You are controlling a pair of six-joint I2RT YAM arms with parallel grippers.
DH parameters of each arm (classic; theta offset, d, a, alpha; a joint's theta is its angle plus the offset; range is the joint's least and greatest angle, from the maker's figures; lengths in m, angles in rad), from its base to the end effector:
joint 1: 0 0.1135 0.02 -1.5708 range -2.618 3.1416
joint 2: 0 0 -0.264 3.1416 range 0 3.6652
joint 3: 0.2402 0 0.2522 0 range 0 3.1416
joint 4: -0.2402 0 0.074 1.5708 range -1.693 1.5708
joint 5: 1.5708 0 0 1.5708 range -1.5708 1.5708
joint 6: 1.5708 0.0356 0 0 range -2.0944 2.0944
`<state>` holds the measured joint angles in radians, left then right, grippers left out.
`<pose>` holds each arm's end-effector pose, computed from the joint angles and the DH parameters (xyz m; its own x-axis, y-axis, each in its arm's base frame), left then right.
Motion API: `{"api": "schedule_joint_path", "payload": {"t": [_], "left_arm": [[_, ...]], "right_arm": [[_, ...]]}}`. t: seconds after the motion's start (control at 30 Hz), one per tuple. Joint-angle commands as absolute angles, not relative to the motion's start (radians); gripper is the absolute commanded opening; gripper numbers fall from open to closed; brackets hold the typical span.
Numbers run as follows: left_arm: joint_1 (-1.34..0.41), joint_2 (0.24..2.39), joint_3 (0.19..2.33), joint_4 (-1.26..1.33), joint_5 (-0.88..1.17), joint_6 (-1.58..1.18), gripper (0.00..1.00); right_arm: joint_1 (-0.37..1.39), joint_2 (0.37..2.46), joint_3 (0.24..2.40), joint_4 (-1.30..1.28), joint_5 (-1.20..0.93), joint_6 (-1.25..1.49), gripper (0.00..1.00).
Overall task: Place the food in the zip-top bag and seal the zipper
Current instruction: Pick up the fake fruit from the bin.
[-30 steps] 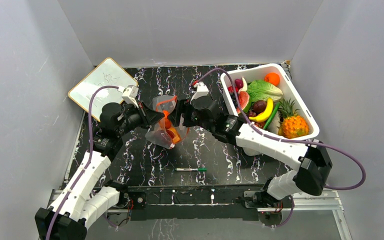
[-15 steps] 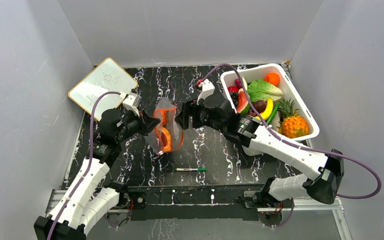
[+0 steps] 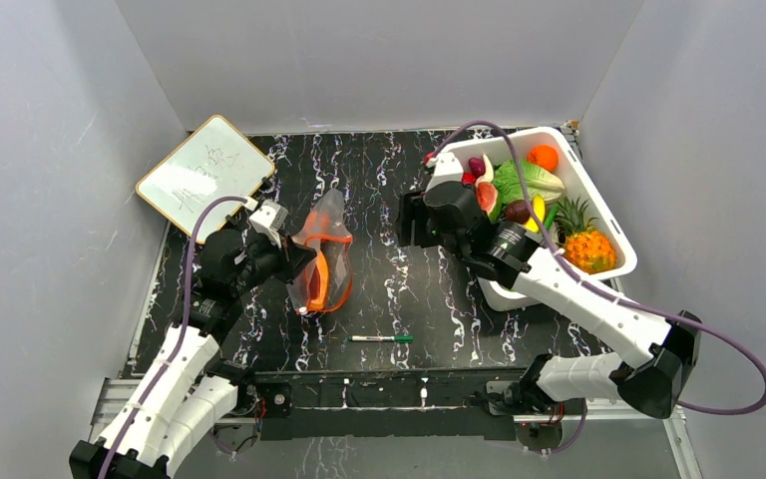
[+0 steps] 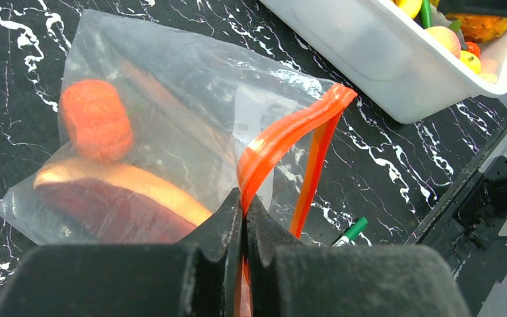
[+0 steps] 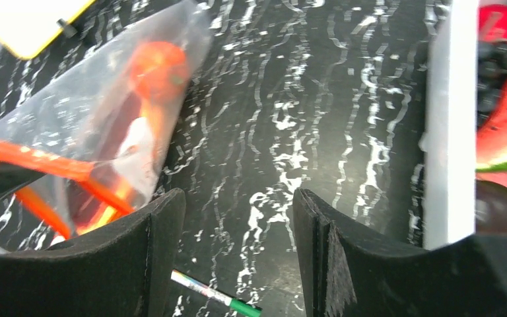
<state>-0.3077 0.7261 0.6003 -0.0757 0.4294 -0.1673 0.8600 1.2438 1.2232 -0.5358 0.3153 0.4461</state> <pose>0.1645 -0.0678 0.2963 -0.2987 -0.0639 -0.9522 0.6231 0.7427 -0.2453 0.1864 0.1996 0.3615 -0.5476 -0.0073 -0.8367 -0.3463 0.9123 0.2186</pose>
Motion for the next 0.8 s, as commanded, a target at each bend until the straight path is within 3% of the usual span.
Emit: {"api": "schedule_joint_path", "payload": {"t": [0.0,0.2,0.77], "left_arm": [[-0.307,0.693,0.597,-0.061,0.423,-0.135,0.0],[-0.307,0.681,0.592,-0.064,0.421,-0.129,0.0],[-0.307,0.685,0.59,-0.06,0.43,-0.127,0.0]], "right_arm": [[0.793,1.185,1.226,-0.602,0.449,0.501,0.58],[0.698,1.161,1.228,-0.756,0.518,0.6,0.58],[0.541,1.094,1.116,-0.924,0.693,0.793,0.75]]}}
